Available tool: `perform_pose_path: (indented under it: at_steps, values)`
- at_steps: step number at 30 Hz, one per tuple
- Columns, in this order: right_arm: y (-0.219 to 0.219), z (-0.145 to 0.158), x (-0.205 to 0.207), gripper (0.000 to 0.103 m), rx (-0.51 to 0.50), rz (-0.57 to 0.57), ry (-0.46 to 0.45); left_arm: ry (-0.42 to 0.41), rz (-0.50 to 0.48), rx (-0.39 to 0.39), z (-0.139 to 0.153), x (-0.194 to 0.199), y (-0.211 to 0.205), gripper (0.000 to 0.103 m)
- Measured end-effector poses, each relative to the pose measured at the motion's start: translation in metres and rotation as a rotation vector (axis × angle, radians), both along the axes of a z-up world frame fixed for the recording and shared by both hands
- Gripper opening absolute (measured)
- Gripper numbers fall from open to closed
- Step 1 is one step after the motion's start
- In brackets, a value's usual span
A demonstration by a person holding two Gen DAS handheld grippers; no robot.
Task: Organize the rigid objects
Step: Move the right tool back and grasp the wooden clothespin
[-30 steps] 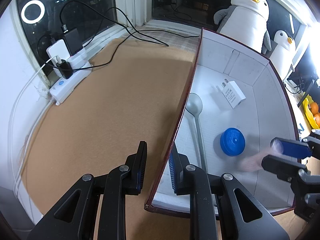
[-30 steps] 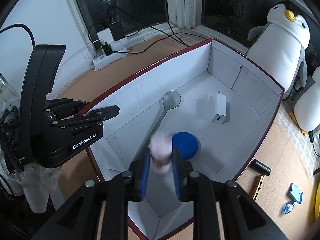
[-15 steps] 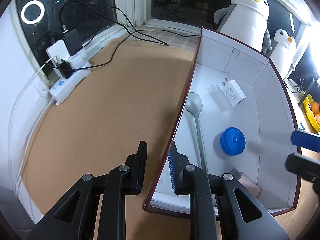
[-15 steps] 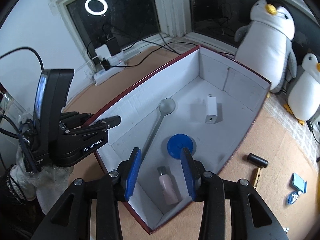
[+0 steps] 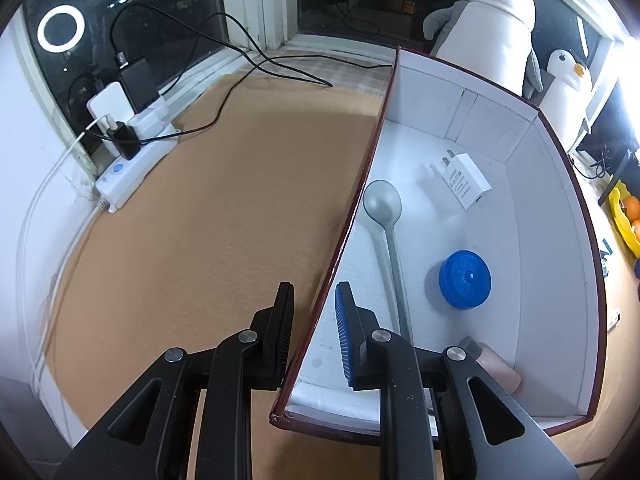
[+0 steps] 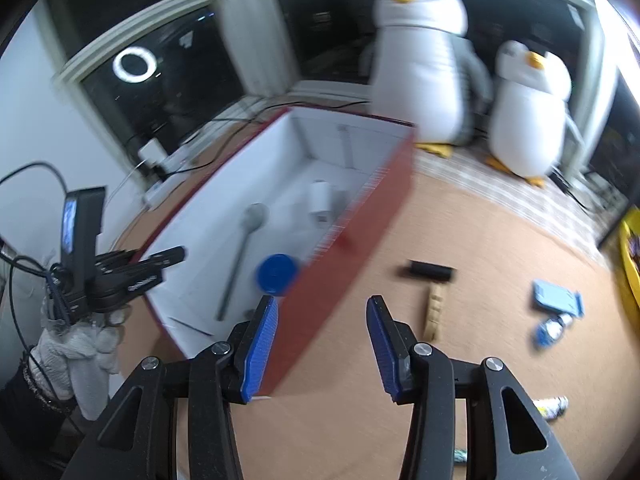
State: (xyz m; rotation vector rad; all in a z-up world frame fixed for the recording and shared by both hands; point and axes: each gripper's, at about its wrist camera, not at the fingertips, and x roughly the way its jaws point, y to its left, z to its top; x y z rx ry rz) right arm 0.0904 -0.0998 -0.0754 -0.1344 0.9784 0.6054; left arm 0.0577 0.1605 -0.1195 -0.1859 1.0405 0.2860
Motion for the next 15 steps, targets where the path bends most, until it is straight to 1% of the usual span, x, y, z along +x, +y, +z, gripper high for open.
perform_pose_path:
  at_steps: [7,10,15]
  values:
    - [-0.043,-0.013,0.014,0.043,-0.036,-0.092,0.022,0.011,0.000,0.015,-0.001,0.003,-0.002,0.019]
    - [-0.051,-0.025,0.021,0.043,-0.064,-0.111,0.034,0.016,0.001,0.022,-0.001,0.004,-0.003,0.019]
    - [-0.057,-0.043,0.032,0.043,-0.082,-0.121,0.065,0.028,-0.001,0.035,-0.002,0.005,-0.004,0.019]
